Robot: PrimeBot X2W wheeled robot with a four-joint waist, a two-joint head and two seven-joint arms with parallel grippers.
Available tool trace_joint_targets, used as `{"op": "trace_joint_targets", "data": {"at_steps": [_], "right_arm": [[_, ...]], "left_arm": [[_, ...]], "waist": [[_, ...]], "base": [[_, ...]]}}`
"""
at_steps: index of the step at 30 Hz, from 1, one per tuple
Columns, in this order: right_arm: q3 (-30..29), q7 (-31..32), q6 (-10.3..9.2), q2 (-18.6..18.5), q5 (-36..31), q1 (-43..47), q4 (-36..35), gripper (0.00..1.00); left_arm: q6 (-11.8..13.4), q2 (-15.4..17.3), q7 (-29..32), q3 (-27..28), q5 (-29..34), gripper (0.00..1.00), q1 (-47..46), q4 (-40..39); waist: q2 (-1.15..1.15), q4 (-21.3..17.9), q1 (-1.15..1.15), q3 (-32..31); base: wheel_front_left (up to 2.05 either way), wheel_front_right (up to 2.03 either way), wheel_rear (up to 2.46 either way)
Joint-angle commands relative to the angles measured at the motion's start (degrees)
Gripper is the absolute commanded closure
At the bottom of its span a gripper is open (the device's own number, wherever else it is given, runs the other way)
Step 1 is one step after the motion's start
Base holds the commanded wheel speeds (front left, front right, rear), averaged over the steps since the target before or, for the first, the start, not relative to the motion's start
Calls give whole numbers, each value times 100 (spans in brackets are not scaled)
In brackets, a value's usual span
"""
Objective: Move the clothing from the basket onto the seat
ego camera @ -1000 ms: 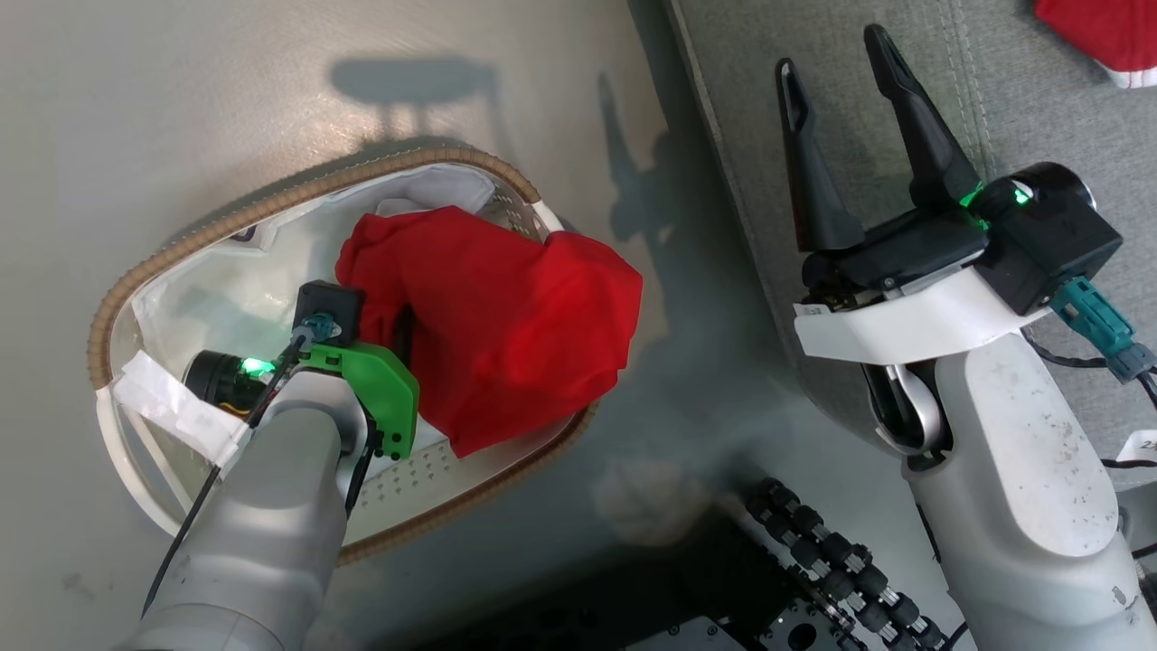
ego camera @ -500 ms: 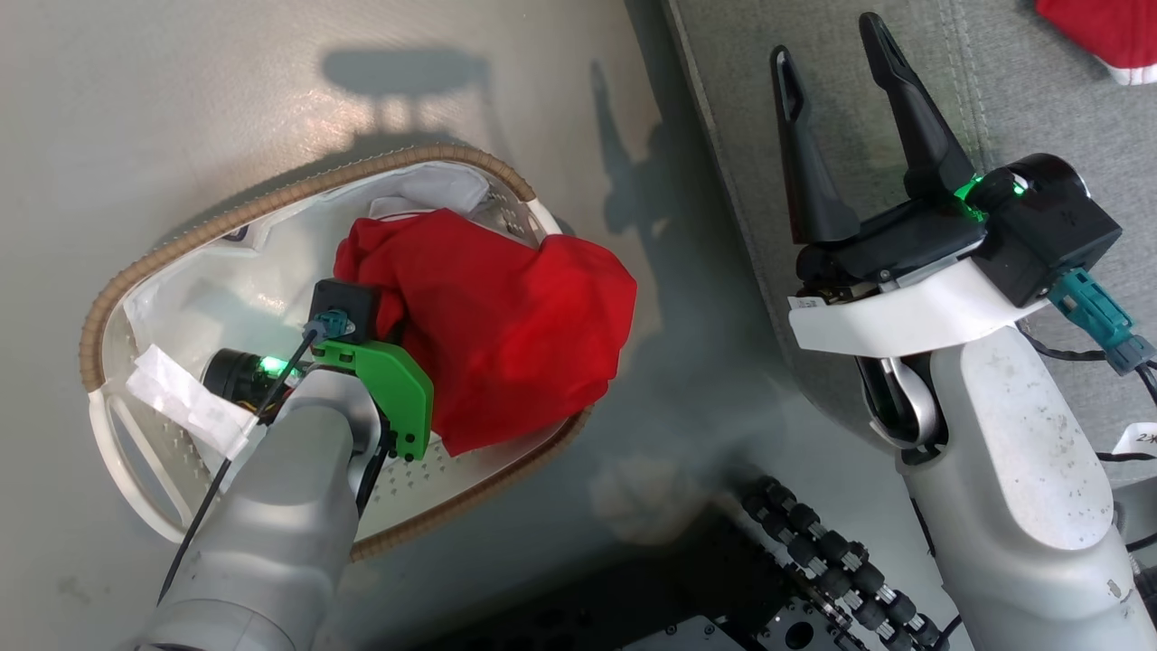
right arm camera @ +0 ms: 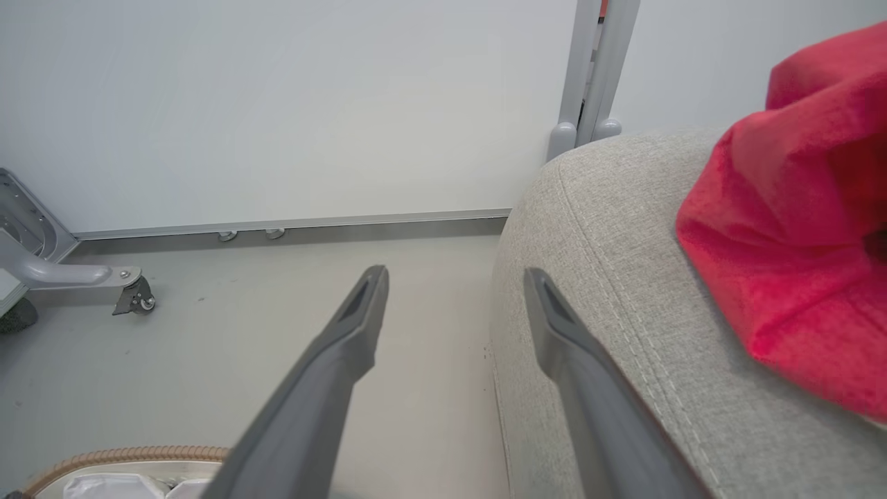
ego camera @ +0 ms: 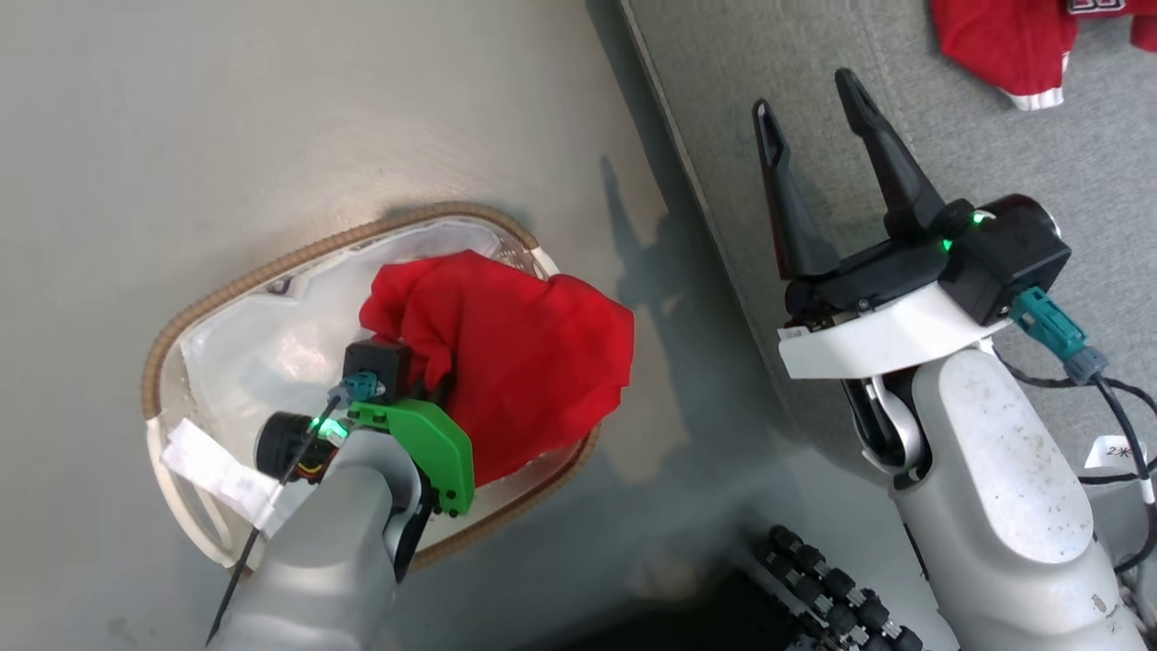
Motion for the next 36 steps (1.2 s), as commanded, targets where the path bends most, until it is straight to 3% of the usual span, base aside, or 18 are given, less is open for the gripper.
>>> {"op": "trace_joint_targets", "data": {"at_steps": [1, 7, 25, 36], "right_arm": [[6, -25, -8, -48, -30, 122, 51, 0], [97, -24, -8, -89, -61, 411, 214, 0], [291, -25, -8, -175, -132, 1343, 659, 0], [239, -25, -8, -148, -234, 1861, 817, 0]], "left_arm": [[-16, 6, -44, -26, -88, 100, 147, -65], [-16, 17, -39, 172, -259, 100, 617, -542], [-17, 107, -38, 1361, 319, 100, 2147, -2688], [-17, 59, -38, 1655, 601, 100, 2532, -3862]], "waist": [[0, 164, 0, -434], [0, 341, 0, -1105], [0, 840, 0, -2670], [0, 1114, 0, -3368]], "base": [[0, 0, 0], [0, 0, 0], [0, 0, 0], [0, 0, 0]]}}
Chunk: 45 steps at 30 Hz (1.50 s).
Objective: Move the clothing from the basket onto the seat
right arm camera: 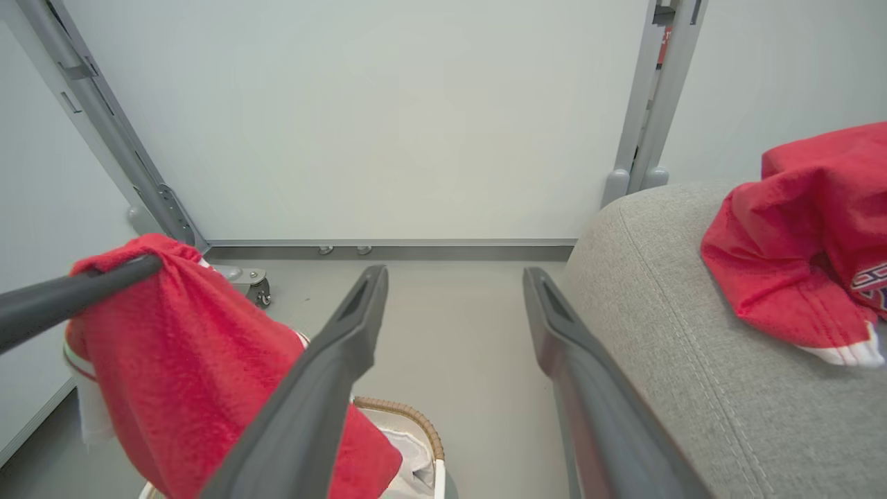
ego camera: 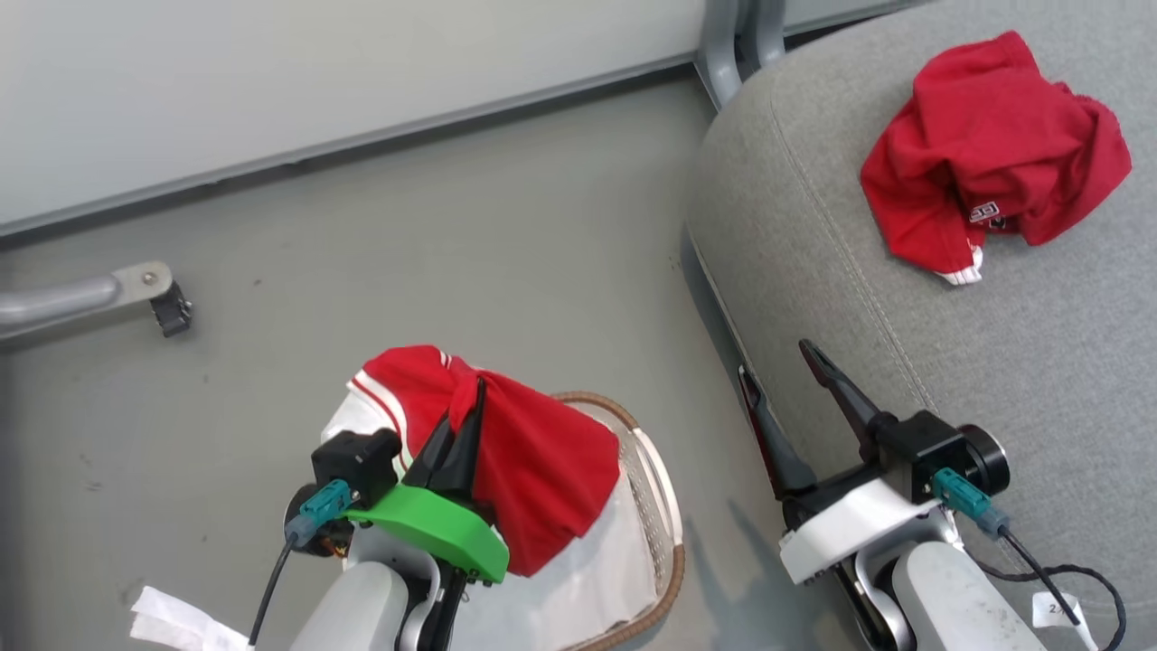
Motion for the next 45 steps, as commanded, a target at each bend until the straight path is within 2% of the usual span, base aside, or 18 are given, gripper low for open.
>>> {"op": "trace_joint_targets", "data": {"at_steps": [1, 13, 23, 34, 45], "right_arm": [[-10, -25, -8, -4, -46, 138, 27, 0], [66, -25, -8, 75, -93, 558, 207, 0], [388, -25, -8, 93, -106, 622, 303, 0], [1574, -25, -8, 74, 29, -149, 98, 0], [1987, -24, -8, 163, -186, -983, 931, 0]], "left_arm": [[-17, 3, -3, 41, 70, 100, 81, -151], [-17, -33, -4, 123, 104, 100, -59, -1296], [-17, -48, -3, 81, 32, 100, -133, -1814], [-17, -47, -3, -299, -154, 100, -216, -1792], [-17, -47, -4, -1023, -471, 100, -360, -1818]], "waist": [[0, 229, 1, -331], [0, 367, 1, -822], [0, 368, 1, -1038], [0, 650, 1, -979], [0, 1001, 1, -959]], "base": [[0, 0, 0], [0, 0, 0], [0, 0, 0], [0, 0, 0], [0, 0, 0]]}}
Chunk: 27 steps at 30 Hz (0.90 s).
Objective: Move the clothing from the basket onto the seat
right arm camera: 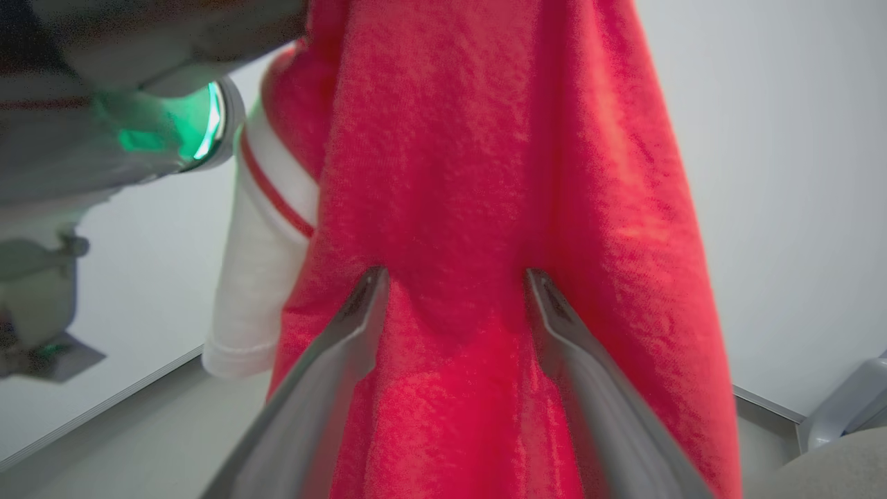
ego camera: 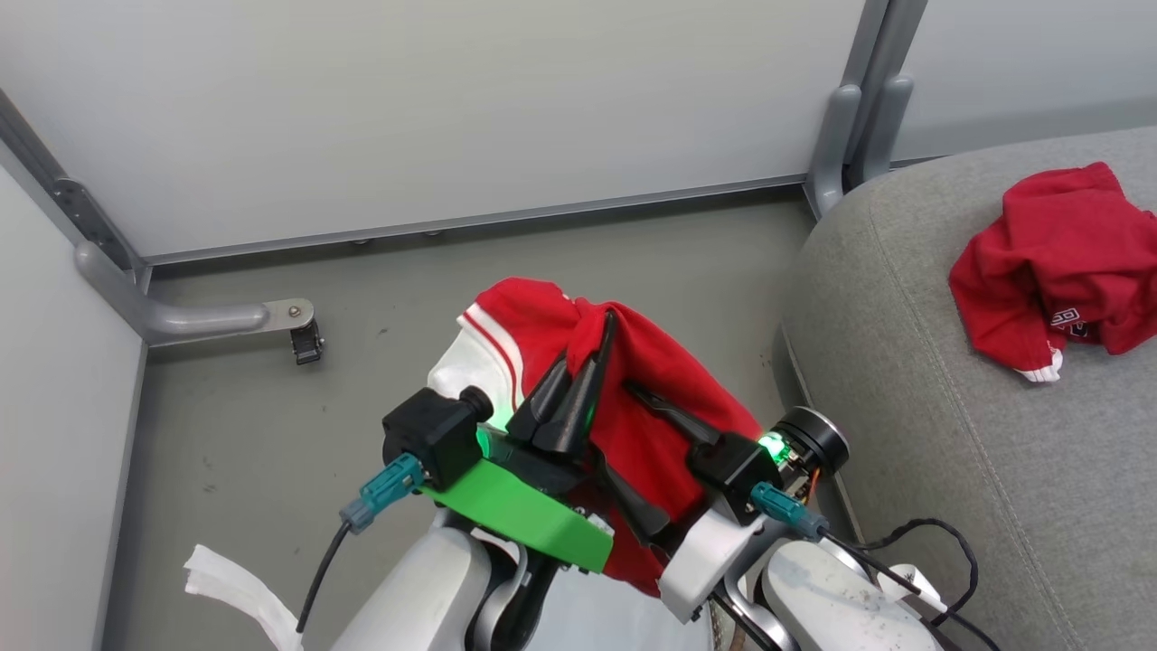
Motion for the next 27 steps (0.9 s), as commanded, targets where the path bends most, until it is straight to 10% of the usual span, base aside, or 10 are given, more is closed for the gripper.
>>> {"op": "trace_joint_targets", "data": {"at_steps": [1, 16, 19, 25, 27], "right_arm": [[-6, -25, -8, -9, -40, -59, 68, 0], [-124, -25, -8, 1, 112, -150, 325, 0], [-139, -25, -8, 1, 132, -165, 353, 20], [-174, -25, -8, 1, 168, -228, 362, 100], [-190, -25, -8, 1, 171, -222, 346, 100]], "left_arm": [[-17, 7, -2, -40, -49, 100, -118, -38], [-17, 6, -2, -688, -291, 100, -211, -171], [-17, 6, -2, -842, -334, 100, -240, -209], [-18, 5, -2, -1005, -393, 100, -253, -227], [-18, 5, -2, -1028, -401, 100, -239, -217]], "waist": [[0, 73, 0, 1], [0, 345, 0, -43], [0, 387, 0, -47], [0, 455, 0, -58], [0, 469, 0, -70]], "base": [[0, 0, 0], [0, 0, 0], [0, 0, 0], [0, 0, 0], [0, 0, 0]]}}
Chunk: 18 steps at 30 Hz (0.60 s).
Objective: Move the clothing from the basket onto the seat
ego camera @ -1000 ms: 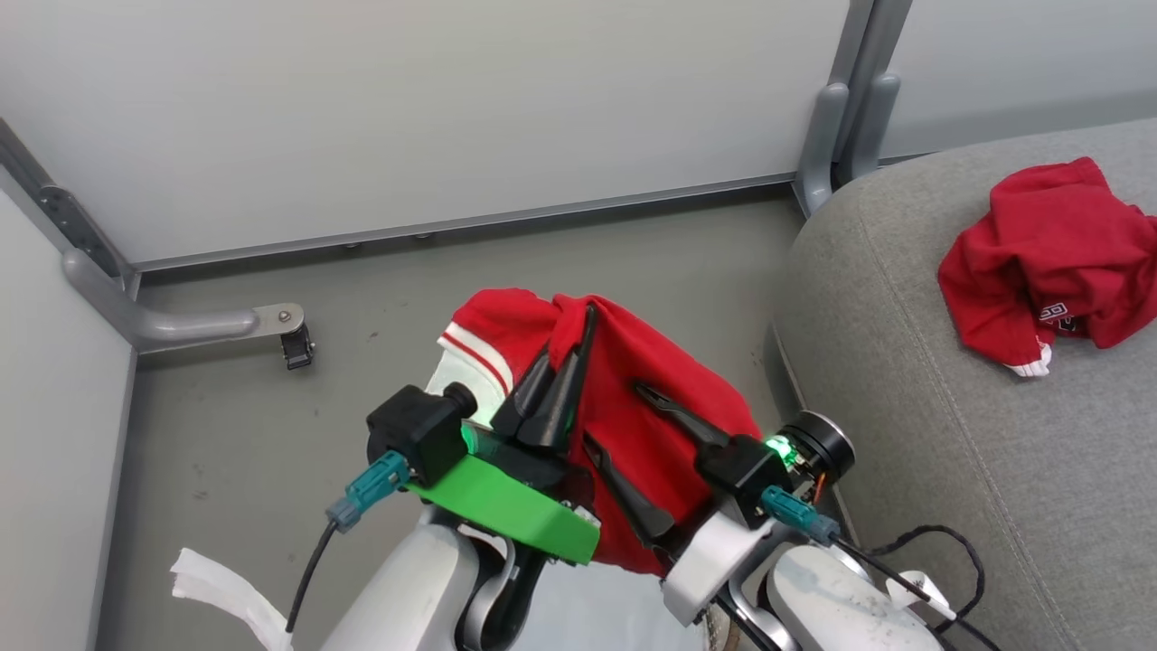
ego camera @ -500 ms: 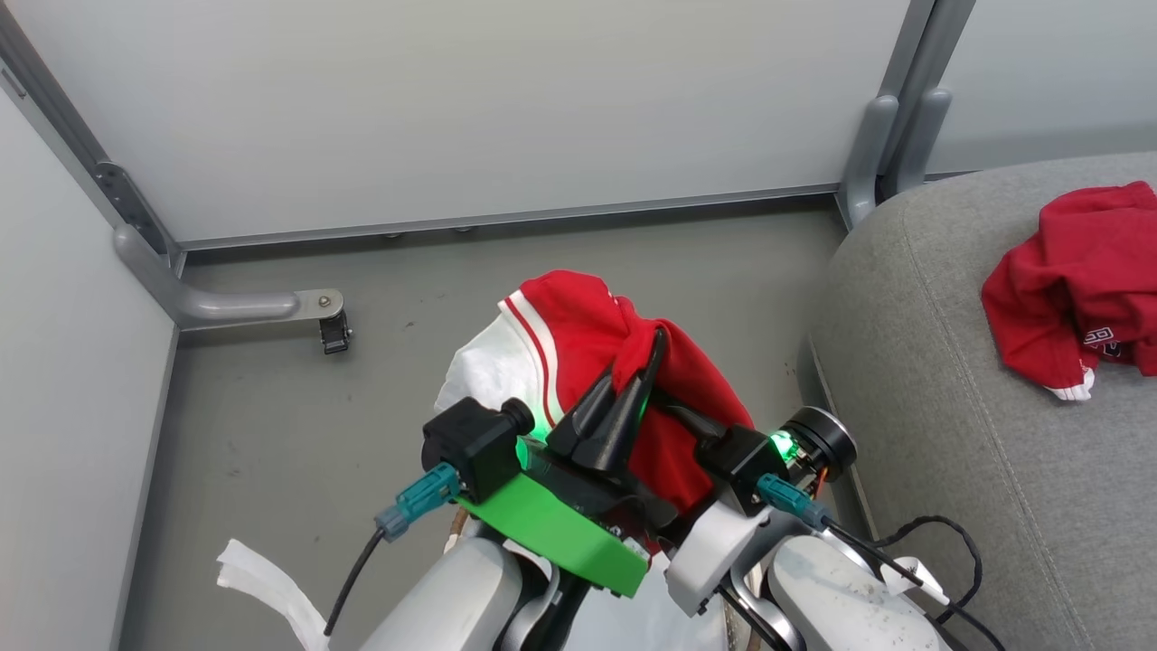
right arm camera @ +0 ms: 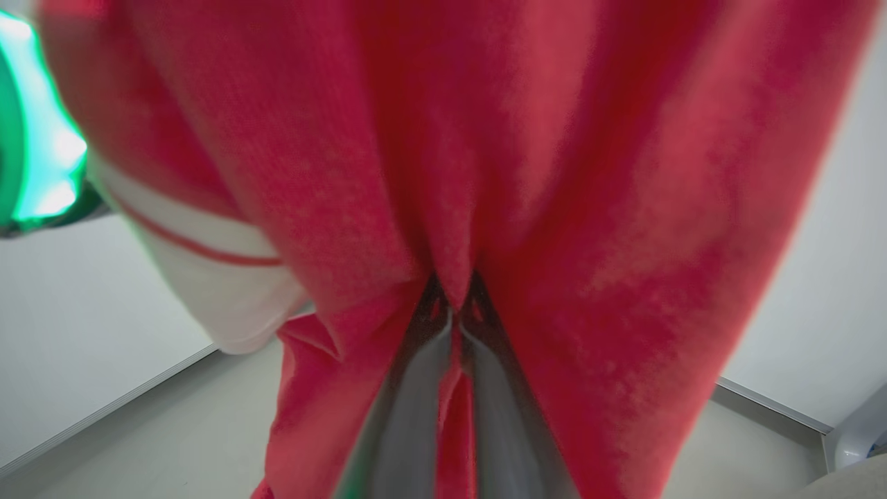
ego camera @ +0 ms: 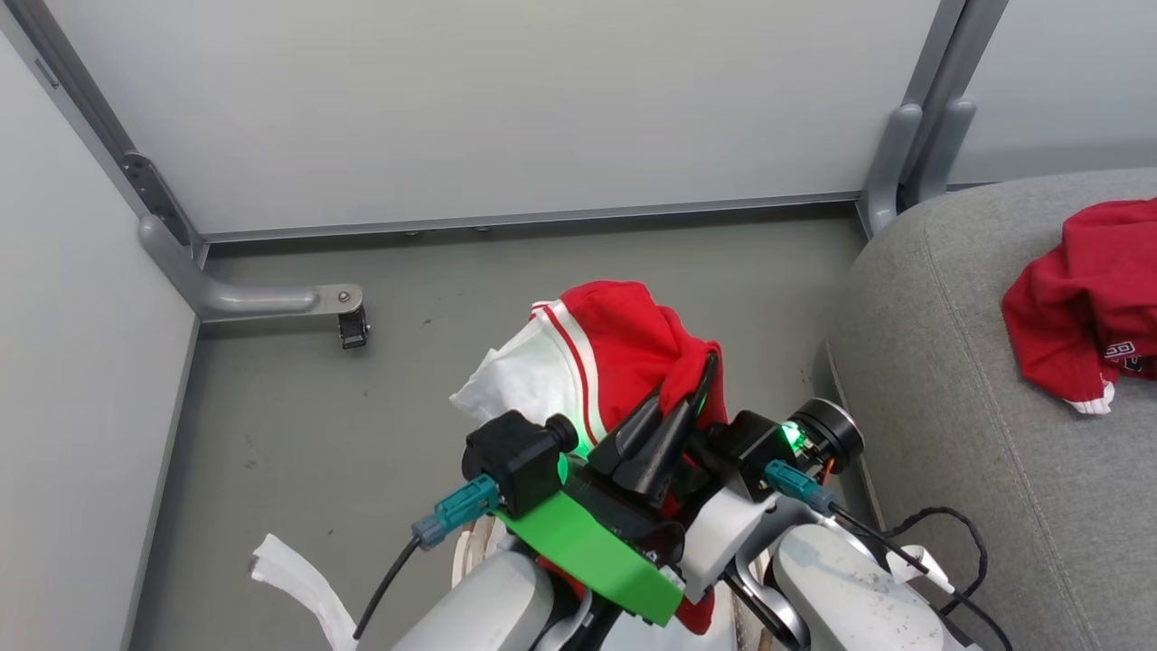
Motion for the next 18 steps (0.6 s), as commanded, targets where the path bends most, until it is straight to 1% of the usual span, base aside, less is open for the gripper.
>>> {"op": "trace_joint_targets", "data": {"at_steps": [1, 10, 11, 12, 13, 18], "right_arm": [[-21, -25, -8, -16, 13, -52, -17, 100], [0, -25, -8, -18, 59, 77, -13, 100], [-9, -25, -8, -17, 57, 84, -34, 100], [-16, -25, -8, -17, 54, 98, -52, 100], [-20, -25, -8, -19, 62, 127, -70, 100], [4, -25, -8, -18, 70, 143, -188, 100]], "left_arm": [[-18, 3, -4, -9, -6, 100, -63, -11], [-18, 4, -4, 213, 131, 100, 43, 30], [-18, 3, -3, 247, 153, 53, 60, 31], [-17, 4, -3, 295, 173, 12, 85, 43], [-12, 5, -2, 351, 217, 0, 102, 54], [16, 4, -2, 605, 437, 0, 127, 130]], "waist": [[0, 10, 0, -13], [0, -95, 0, -28], [0, -126, 0, -14], [0, -158, 0, -2], [0, -207, 0, 19], [0, -585, 0, 163]], "base": [[0, 0, 0], [0, 0, 0], [0, 0, 0], [0, 0, 0], [0, 0, 0], [0, 0, 0]]}}
